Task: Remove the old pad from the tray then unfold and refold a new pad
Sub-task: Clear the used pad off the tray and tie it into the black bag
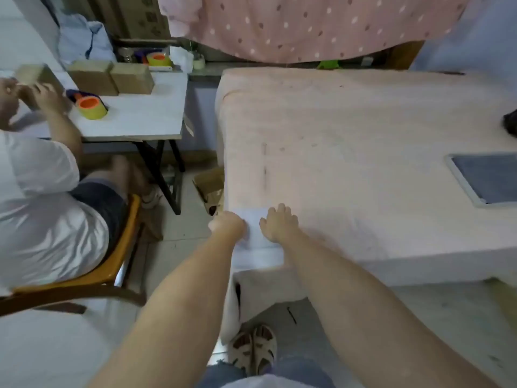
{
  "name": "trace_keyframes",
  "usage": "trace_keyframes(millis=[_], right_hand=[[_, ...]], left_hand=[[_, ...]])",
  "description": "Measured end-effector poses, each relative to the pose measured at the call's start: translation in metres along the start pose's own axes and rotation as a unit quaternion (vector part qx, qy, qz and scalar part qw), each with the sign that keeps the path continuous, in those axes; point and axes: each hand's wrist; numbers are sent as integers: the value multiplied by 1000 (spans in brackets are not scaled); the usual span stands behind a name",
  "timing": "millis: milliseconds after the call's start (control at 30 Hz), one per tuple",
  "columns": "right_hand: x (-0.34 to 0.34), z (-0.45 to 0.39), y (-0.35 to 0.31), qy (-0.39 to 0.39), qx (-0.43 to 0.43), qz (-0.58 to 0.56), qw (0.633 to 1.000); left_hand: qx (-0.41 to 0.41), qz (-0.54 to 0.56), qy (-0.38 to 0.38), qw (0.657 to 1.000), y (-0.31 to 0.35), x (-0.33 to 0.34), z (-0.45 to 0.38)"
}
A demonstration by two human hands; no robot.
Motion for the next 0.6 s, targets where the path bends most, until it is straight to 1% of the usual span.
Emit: trace_keyframes(millis=[100, 167, 300, 400, 500, 533, 600], right_hand=[[16, 2, 4, -38, 61, -57, 996], [21, 0, 4, -49, 92, -84, 991], [28, -8, 6, -69, 162, -138, 975], [31, -15, 7, -66, 218, -196, 954], [35, -21, 13, -79, 222, -199, 951], [35, -22, 16, -78, 211, -220, 949], [38, -28, 24, -62, 165, -315, 933]], left_hand=[[-28, 53, -54, 997, -7, 17, -1], [-43, 94, -73, 992, -11, 23, -4], [-42, 202, -57, 977, -14, 30, -10], [-57, 232, -60, 969, -15, 33, -13], [-87, 241, -67, 964, -17, 39, -16], [-93, 246, -59, 963, -18, 41, -17], [-95, 253, -50, 962, -19, 46, -21]])
Point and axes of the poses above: each hand's wrist, its own z-axis away from the middle knuckle, its own x-axis out of the palm, y = z × x, and after that the axes turned 3 degrees about -x, right-handed
